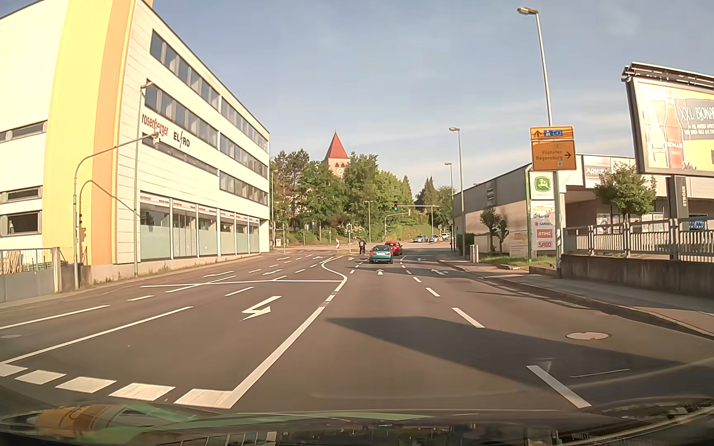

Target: Follow the waypoints while adhering to traffic rules and regulations

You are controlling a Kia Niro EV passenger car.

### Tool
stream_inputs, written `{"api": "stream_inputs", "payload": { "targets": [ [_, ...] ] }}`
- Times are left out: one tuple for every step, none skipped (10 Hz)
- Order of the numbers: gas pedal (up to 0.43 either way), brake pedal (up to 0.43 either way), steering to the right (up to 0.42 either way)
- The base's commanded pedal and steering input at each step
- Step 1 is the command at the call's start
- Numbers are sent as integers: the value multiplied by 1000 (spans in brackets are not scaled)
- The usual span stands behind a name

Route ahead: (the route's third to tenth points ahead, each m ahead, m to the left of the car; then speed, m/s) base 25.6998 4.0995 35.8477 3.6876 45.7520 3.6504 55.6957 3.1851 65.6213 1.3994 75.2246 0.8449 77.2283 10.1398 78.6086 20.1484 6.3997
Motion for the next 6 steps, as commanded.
{"api": "stream_inputs", "payload": {
  "targets": [
    [0, 0, -12],
    [0, 0, -8],
    [0, 0, -4],
    [0, 0, -3],
    [47, 0, -2],
    [67, 0, -1]
  ]
}}
